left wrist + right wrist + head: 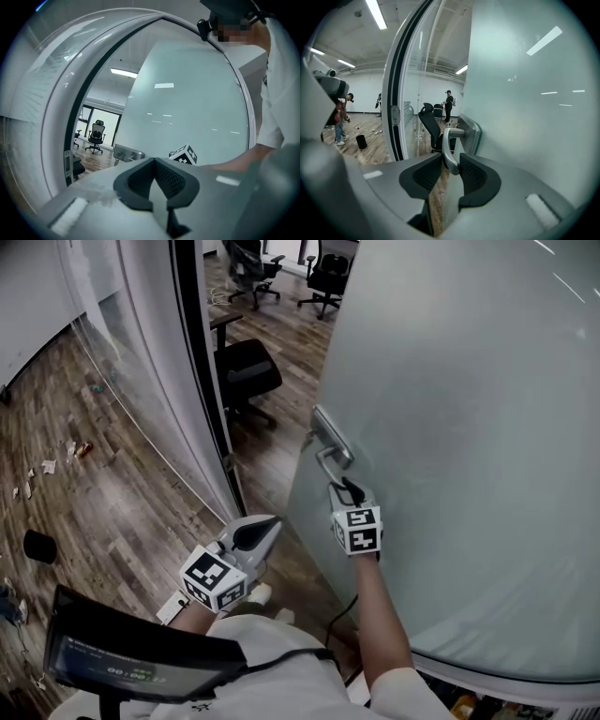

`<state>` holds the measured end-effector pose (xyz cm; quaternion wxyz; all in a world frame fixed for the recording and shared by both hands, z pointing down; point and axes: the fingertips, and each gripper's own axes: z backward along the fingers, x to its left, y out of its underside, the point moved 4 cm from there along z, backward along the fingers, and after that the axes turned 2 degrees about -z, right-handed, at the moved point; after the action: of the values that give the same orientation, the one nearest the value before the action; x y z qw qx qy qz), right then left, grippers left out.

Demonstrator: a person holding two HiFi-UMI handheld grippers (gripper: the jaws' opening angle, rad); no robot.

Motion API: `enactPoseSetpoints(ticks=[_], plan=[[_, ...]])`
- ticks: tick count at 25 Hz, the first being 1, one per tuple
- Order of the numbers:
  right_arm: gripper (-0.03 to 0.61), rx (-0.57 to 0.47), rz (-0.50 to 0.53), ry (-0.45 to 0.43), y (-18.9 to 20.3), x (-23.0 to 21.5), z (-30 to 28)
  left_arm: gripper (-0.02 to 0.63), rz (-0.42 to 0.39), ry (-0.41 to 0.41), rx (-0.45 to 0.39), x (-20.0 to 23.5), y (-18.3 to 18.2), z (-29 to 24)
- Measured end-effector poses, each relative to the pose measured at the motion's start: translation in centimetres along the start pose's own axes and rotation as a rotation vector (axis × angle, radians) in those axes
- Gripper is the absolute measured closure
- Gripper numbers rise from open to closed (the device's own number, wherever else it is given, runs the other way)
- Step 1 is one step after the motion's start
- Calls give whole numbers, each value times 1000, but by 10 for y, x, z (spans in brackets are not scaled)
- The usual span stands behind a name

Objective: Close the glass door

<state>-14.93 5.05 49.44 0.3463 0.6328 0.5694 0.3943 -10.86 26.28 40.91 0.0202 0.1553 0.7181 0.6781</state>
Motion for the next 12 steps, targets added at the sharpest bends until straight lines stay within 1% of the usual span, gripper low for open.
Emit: enactPoseSetpoints(ticks=[4, 7, 9, 12], plan=[[457, -6, 10, -31, -12, -2, 13, 614, 11, -72, 8, -21, -8, 7], [460, -17, 22, -57, -11, -3, 18, 614, 15, -125, 9, -32, -5, 13], [460, -25, 30, -74, -6, 8, 16, 614, 20, -161, 14, -34, 5, 24], [462, -34, 43, -99, 5, 43, 14, 614, 23, -197, 16, -31, 26, 55]])
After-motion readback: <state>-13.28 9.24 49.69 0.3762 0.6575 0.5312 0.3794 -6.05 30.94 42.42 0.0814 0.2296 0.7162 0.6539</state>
